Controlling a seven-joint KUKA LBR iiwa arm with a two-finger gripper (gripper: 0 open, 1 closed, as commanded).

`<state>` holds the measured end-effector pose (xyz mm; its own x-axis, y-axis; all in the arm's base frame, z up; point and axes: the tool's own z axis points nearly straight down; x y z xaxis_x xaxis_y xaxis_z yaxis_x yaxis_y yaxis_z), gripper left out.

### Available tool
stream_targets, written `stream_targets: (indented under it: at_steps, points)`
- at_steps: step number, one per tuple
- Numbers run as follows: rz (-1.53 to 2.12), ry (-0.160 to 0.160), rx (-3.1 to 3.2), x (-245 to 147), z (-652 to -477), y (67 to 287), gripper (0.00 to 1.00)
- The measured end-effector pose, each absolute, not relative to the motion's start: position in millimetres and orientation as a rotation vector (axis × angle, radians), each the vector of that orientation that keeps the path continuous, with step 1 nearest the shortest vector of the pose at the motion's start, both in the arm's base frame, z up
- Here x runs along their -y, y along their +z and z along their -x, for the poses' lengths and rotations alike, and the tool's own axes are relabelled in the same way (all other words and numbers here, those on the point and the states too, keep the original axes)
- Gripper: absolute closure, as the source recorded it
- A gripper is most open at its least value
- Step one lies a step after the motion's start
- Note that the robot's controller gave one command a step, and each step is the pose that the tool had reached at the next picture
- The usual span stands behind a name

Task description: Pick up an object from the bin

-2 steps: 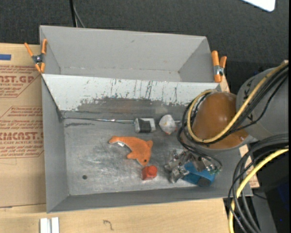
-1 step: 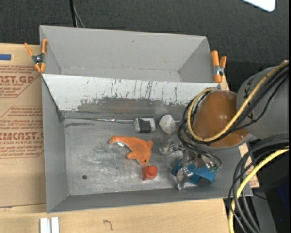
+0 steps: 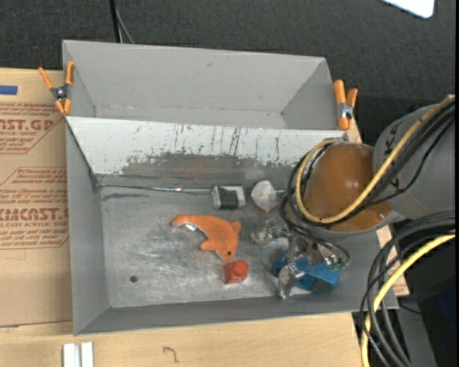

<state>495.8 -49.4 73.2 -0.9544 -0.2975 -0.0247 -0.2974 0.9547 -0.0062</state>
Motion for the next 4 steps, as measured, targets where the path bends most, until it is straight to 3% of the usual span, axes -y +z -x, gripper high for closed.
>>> stream_targets:
  at_steps: [1, 2, 3, 4]
  points:
    - [0.493, -0.007, -3.084, 4.1, -496.6, 73.8, 0.0]
    - [0.399, 0.006, -3.108, 1.7, -514.8, 73.8, 1.0]
    - [0.401, 0.004, -3.108, 1.7, -514.8, 73.9, 1.0]
    - [0.386, 0.004, -3.126, 2.1, -512.9, 103.3, 1.0]
